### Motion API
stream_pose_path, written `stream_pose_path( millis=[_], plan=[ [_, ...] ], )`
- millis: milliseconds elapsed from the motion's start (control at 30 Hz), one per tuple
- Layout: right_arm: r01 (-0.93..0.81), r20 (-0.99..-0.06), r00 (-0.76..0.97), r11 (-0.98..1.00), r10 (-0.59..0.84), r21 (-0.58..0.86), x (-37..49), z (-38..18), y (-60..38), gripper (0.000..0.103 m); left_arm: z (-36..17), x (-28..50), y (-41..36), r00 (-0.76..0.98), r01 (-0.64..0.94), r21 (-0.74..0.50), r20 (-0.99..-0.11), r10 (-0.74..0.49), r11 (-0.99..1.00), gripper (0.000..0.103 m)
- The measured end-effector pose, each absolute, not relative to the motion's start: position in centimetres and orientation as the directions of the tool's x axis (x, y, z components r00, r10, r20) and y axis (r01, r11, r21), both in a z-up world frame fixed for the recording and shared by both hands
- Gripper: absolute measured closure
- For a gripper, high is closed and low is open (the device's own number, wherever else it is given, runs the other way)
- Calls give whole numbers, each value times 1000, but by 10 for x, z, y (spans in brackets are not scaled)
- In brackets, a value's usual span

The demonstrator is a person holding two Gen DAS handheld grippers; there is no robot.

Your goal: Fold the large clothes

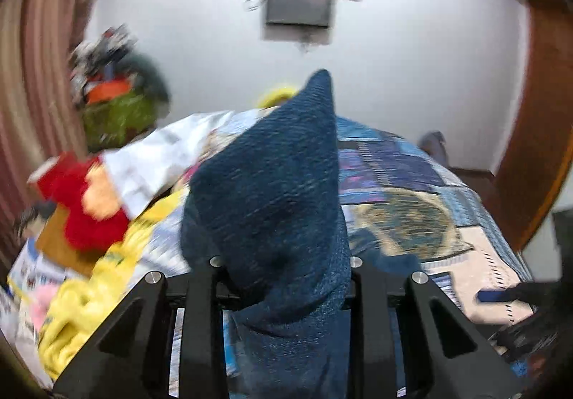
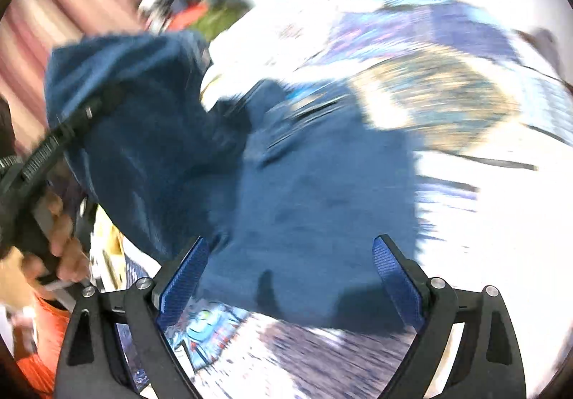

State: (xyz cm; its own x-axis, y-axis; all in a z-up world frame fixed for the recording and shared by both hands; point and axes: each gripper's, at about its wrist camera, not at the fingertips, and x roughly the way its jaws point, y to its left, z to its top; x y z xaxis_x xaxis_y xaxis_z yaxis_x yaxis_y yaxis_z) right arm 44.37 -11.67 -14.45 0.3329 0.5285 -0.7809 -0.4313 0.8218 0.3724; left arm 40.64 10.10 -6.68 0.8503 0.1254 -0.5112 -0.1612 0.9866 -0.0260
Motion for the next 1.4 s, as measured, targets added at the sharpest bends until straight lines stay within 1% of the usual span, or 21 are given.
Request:
stream_pose_path(
  millis=[100,200,267,367,467,533,600,633,667,733,800,933,1067,1167,1233,1300,1400],
  plan=[
    [-368,-778,421,872,466,323,436,-122,-173,10,-70,418,49,854,-57,39,-515,69,998,75],
    [-326,-771,488,905,410,275,428,-105,-213,10,-93,426,-1,814,68,76,-581,-11,995,75],
    [-307,-765,504,911,401,275,417,-101,-239,10,-118,427,-28,766,146,111,-641,-42,983,75],
    [-289,-759,520,917,391,275,404,-95,-257,10,-153,422,-51,686,228,150,-726,-50,962,74],
    [-285,-761,515,916,395,283,395,-97,-266,10,-165,408,-54,668,262,192,-744,-34,946,72],
    [-296,-766,511,916,390,269,390,-99,-262,10,-164,402,-50,649,270,182,-759,-39,945,69],
    [-313,-767,511,915,387,254,388,-101,-253,10,-159,396,-44,620,287,142,-781,-70,947,59],
    [-324,-765,511,912,392,251,387,-101,-247,10,-157,394,-43,608,299,113,-788,-98,947,45],
    [-339,-761,509,906,402,253,388,-100,-242,10,-151,387,-39,592,319,57,-792,-152,946,30],
    [-373,-747,507,891,430,259,387,-94,-226,10,-142,377,-31,578,330,-5,-790,-206,944,14],
    [-404,-729,509,875,458,268,388,-88,-213,10,-131,367,-22,583,329,-23,-782,-222,944,14],
    [-465,-705,494,840,509,280,393,-80,-177,10,-108,352,15,633,241,-26,-753,-177,970,14],
    [-510,-724,440,811,531,285,401,-91,-134,9,-101,351,65,672,112,-7,-736,-81,994,10],
    [-534,-766,387,802,514,268,408,-114,-108,9,-119,358,98,645,14,12,-764,1,1000,10],
    [-528,-801,362,814,476,244,414,-132,-99,9,-141,364,113,595,-25,3,-804,17,1000,10],
    [-519,-836,356,832,418,195,420,-152,-97,9,-166,367,120,537,-26,-21,-844,-3,999,10],
    [-539,-861,327,825,389,168,425,-174,-109,9,-187,358,125,532,-27,-100,-844,-70,995,6]
  ],
)
